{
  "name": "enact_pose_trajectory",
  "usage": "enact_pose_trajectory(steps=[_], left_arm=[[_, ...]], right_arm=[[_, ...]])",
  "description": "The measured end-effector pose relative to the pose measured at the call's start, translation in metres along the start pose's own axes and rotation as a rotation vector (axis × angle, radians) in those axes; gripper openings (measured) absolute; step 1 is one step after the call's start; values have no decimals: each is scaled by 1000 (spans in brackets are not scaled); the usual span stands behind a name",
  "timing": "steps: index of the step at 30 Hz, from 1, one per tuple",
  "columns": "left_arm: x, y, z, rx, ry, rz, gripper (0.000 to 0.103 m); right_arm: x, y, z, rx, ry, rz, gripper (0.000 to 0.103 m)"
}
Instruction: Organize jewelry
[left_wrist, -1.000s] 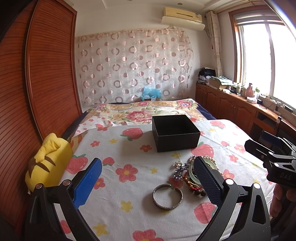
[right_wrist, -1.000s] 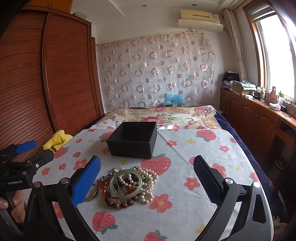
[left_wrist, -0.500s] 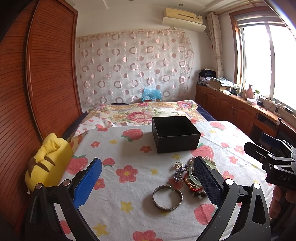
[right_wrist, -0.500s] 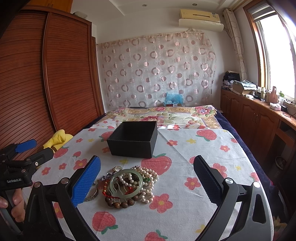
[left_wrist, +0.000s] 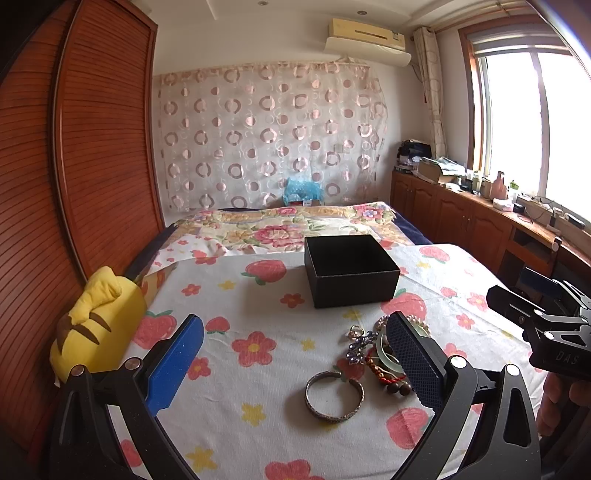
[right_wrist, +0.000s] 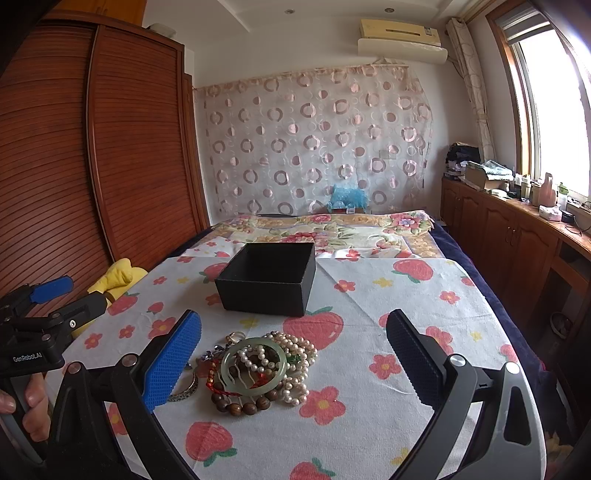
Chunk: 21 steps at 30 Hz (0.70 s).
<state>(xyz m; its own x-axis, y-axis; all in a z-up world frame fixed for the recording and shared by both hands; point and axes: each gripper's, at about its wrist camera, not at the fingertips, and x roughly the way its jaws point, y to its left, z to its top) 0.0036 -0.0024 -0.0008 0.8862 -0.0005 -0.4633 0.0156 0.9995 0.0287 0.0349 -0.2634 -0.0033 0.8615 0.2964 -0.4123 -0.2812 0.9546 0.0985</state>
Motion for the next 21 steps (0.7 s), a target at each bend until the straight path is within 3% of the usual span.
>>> enact_pose_trajectory(steps=[21], left_arm=[[-3,1,-1,-1,-7,-3,96]], right_arm=[[-1,0,0,0,-1,0,100]])
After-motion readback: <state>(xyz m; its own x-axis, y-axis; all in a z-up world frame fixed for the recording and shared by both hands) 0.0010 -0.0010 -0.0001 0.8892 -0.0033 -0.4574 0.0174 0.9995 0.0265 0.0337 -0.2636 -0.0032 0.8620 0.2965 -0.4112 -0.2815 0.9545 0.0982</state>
